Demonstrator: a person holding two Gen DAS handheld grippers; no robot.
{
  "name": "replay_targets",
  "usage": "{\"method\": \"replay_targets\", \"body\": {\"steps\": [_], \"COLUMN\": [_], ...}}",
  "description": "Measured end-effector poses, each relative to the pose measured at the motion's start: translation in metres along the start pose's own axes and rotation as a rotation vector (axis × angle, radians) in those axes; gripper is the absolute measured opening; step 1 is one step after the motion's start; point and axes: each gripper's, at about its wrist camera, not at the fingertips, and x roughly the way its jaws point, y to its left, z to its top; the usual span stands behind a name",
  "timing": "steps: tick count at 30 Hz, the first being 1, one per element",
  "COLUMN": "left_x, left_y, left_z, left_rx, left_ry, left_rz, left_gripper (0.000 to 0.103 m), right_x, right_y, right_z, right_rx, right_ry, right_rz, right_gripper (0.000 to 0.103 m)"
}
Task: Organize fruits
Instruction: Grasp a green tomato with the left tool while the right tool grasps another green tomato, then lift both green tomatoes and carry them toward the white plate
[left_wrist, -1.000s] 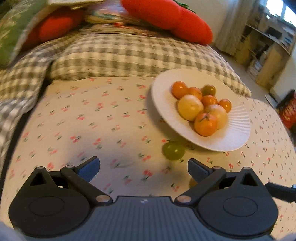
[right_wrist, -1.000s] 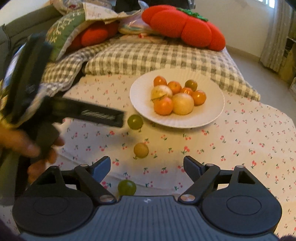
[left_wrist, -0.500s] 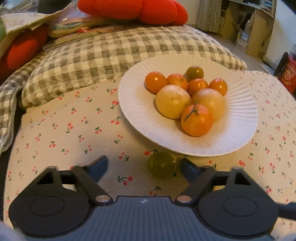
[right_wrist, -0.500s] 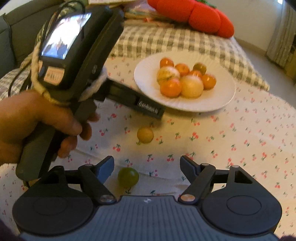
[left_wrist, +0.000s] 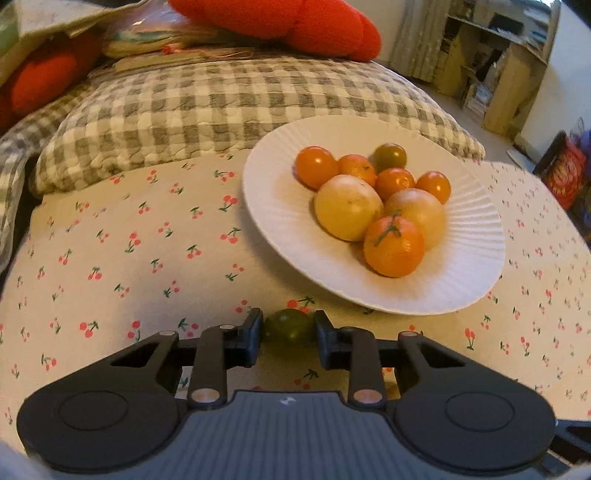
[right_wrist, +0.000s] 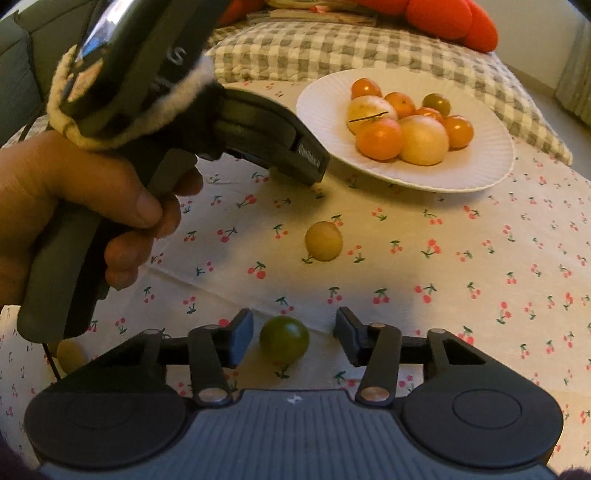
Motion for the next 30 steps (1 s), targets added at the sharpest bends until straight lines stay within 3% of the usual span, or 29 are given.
{"method": "replay_targets", "body": {"steps": [4,11,18,20,24,30], "left_x": [-0.004,-0.013,-0.025,-0.028,-0.035,-0.041], "left_y": [0.01,0.02,0.032,0.036,0.039,0.039], "left_z": [-0.001,-0.004,-0.007,-0.008,-0.009,-0.011], "left_rx": [-0.049,-0.102,-0.149,-0.166,-0.181,-0.196], "left_ry": [0.005,-0.004,-0.019,-0.024,-0.033,-0.033], "left_rz": [-0.006,-0.027,-0.045,-0.05,-0.064,-0.089], "left_gripper": [0.023,0.023,0.023,0.023,0.023,0.023], "right_x": [-0.002,-0.01,-0.022,-0.025,-0.034,-0.023], "right_y": [0.002,-0.001,-0.012,-0.024,-0.038,-0.012], "right_z": [0.0,0.003,0.005,0.008,0.007,0.006], "right_rx": [-0.011,-0.012,0.027,0.084,0.156,0.008], "right_ry": [-0.008,-0.034,-0.062,-0.08,-0.104,-0.028], "right_rz": [0.016,0.048,0.067,0.073,0.091,0.141], "right_gripper": [0.026,0.016,0.016,0.025,0.028,0.036]}}
